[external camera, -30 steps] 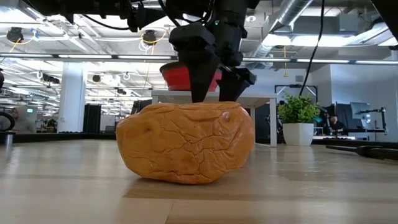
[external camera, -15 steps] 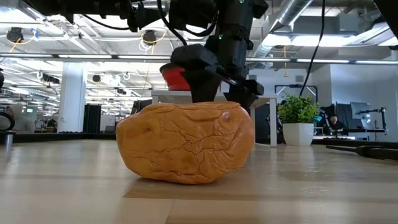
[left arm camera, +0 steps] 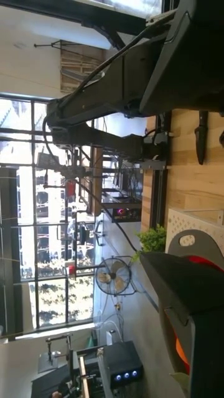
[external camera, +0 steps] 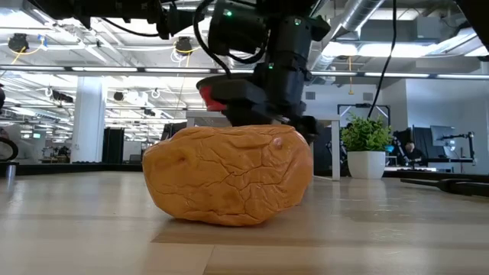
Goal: Pick & Place Fruit
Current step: Put the mangosteen into the strainer bowl on the shelf
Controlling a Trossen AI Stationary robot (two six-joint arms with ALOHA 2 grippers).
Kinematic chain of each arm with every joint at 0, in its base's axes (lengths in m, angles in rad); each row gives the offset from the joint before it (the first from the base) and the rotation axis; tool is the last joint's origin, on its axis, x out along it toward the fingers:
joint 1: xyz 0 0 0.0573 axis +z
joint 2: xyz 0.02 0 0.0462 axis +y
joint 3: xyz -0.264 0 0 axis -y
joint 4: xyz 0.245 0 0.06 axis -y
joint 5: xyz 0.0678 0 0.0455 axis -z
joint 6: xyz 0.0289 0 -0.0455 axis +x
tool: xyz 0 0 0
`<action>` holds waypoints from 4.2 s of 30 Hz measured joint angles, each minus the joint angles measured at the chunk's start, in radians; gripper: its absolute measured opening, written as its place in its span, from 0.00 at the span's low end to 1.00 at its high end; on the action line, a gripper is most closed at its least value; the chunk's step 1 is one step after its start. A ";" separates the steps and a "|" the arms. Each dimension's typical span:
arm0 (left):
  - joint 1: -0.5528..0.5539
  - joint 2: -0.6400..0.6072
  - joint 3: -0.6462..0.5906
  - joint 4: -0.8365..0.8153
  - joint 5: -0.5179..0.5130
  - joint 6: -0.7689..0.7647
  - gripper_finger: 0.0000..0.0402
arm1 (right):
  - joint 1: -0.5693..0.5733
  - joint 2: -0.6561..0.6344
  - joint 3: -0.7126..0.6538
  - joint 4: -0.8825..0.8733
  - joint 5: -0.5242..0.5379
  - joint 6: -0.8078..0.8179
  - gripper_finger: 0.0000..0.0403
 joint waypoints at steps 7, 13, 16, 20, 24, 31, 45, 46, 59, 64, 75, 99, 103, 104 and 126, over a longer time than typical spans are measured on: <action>0.000 0.000 0.000 0.000 0.000 0.000 0.93 | 0.001 0.035 0.007 0.010 -0.025 -0.001 0.77; 0.000 0.000 0.000 0.000 0.000 0.000 0.93 | 0.000 0.035 0.006 0.007 -0.041 -0.001 0.72; 0.000 0.000 0.000 0.000 0.000 0.000 0.93 | 0.000 0.037 0.012 -0.008 -0.043 -0.002 0.71; 0.000 0.000 0.000 0.000 0.000 0.000 0.93 | -0.001 0.038 0.013 -0.010 -0.059 -0.032 0.70; 0.000 0.000 0.000 0.000 0.000 0.000 0.93 | -0.004 0.038 0.014 -0.014 -0.071 -0.037 0.70; 0.000 0.000 0.000 0.001 0.000 0.000 0.93 | -0.009 0.040 0.026 -0.037 -0.104 -0.039 0.75; 0.000 0.000 0.000 0.002 0.000 0.000 0.93 | 0.004 0.043 0.087 -0.207 -0.127 -0.056 0.87; 0.000 0.000 0.000 0.002 0.000 0.000 0.93 | 0.009 0.043 0.087 -0.210 -0.128 -0.055 0.88; 0.000 0.000 0.000 0.009 0.000 0.000 0.93 | 0.035 0.042 0.088 -0.241 -0.074 -0.027 0.87; 0.000 0.000 0.000 0.010 0.000 0.000 0.93 | 0.032 0.041 0.089 -0.239 -0.061 -0.027 0.80; 0.000 0.000 0.000 0.012 0.000 0.000 0.93 | 0.033 0.040 0.089 -0.237 -0.063 -0.027 0.73; 0.000 0.000 0.000 0.016 0.000 0.000 0.93 | -0.036 0.039 0.196 -0.409 -0.059 -0.169 0.72; 0.000 0.000 0.000 0.017 0.000 0.000 0.93 | -0.039 0.039 0.274 -0.458 -0.018 -0.210 0.72; 0.000 0.000 0.000 0.017 0.000 0.000 0.93 | -0.038 0.039 0.297 -0.475 -0.002 -0.221 0.72; 0.000 0.000 0.000 0.024 0.000 0.000 0.93 | -0.119 -0.033 0.758 -0.715 0.679 -0.399 0.72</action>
